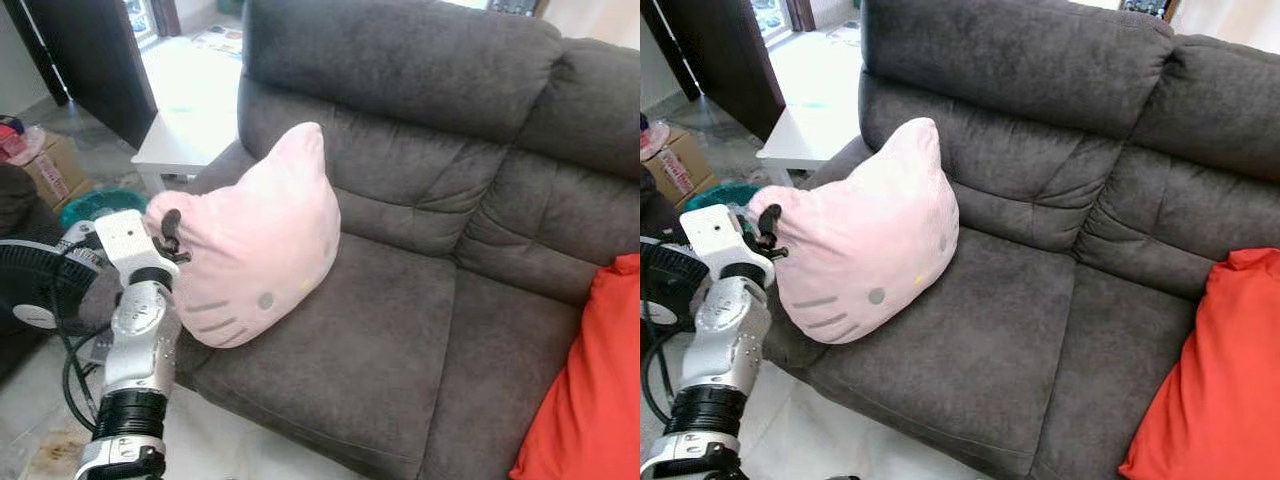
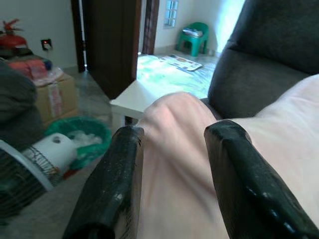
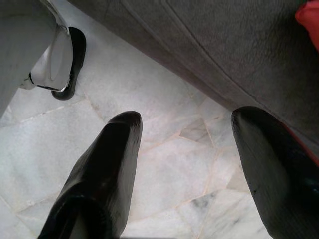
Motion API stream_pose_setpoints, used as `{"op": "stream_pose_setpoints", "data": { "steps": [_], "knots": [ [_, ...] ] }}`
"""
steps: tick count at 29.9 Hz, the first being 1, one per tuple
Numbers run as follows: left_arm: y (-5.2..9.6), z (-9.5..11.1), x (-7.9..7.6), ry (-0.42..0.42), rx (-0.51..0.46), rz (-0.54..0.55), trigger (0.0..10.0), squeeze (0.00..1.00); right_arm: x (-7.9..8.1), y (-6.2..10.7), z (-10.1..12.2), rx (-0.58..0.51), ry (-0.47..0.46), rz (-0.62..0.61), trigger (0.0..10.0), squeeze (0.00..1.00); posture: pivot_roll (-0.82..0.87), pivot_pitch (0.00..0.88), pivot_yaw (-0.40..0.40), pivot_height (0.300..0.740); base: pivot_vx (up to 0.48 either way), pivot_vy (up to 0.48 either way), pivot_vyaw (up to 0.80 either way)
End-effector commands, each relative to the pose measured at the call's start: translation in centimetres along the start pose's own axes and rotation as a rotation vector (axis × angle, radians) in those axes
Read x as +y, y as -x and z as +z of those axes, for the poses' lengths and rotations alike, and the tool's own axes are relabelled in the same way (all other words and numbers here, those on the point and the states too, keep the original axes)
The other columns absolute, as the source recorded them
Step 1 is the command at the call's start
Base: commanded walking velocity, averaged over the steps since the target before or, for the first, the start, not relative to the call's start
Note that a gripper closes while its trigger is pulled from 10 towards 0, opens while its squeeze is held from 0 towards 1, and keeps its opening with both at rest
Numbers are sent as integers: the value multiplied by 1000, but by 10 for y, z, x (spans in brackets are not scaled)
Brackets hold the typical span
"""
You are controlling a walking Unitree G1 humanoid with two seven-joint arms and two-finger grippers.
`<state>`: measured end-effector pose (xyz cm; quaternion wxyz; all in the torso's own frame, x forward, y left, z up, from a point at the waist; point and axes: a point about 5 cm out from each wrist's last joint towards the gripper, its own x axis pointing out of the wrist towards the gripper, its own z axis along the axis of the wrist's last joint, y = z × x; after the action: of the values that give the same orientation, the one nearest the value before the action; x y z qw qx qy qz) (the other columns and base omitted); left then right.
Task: Move the pillow to the sofa from floor
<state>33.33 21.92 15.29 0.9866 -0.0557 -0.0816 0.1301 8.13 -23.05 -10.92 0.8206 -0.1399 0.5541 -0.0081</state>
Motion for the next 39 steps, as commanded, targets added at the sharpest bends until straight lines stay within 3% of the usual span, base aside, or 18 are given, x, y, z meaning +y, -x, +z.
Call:
{"op": "stream_pose_setpoints", "data": {
  "steps": [1,6,7,8,11,13,17,22,25,29,30,32,39],
  "knots": [
    [-1,6,-5,-46,-35,-26,10000,918,-3,1,-5,12,1,-4,10000,0,125,99,-89,740,0,0,0],
    [3,8,-17,-127,-51,-112,10000,867,-2,1,-6,12,-1,-3,10000,0,127,100,-86,740,0,0,0],
    [7,7,-24,-158,-52,-167,10000,659,-2,1,-6,13,-2,-3,10000,0,129,100,-84,740,0,0,0],
    [10,6,-29,-179,-53,-204,10000,0,-2,1,-6,13,-2,-2,10000,0,129,100,-84,740,0,0,0],
    [25,-6,-47,-307,-33,-388,10000,0,-2,1,-6,13,-4,-1,10000,0,133,101,-81,740,0,0,0],
    [45,-27,-58,-386,29,-575,10000,0,-1,1,-6,12,-9,0,10000,0,137,101,-77,740,0,0,0],
    [66,-42,-58,-426,76,-666,10000,0,-1,1,-6,15,-64,-6,10000,0,135,102,-70,740,0,0,0],
    [82,-49,-41,-470,123,-585,10000,0,-2,1,-6,20,-105,-11,10000,0,145,105,-65,740,0,0,0],
    [82,-59,-32,-490,177,-527,10000,0,-2,1,-5,18,-117,-8,10000,0,160,107,-62,740,0,0,0],
    [83,-92,-5,-474,364,-366,10000,0,-2,0,-1,13,-155,-9,10000,0,157,101,-45,740,0,0,0],
    [83,-92,-5,-474,364,-366,10000,0,-2,0,-1,13,-155,-9,10000,0,157,101,-45,740,0,0,0],
    [91,-111,10,-463,465,-296,10000,0,-2,-1,3,3,-172,-9,10000,0,155,96,-33,740,0,0,0],
    [114,-143,40,-481,629,-211,10000,0,3,-1,4,-3,-193,-10,10000,0,160,83,-10,740,0,0,0]
  ]
}}
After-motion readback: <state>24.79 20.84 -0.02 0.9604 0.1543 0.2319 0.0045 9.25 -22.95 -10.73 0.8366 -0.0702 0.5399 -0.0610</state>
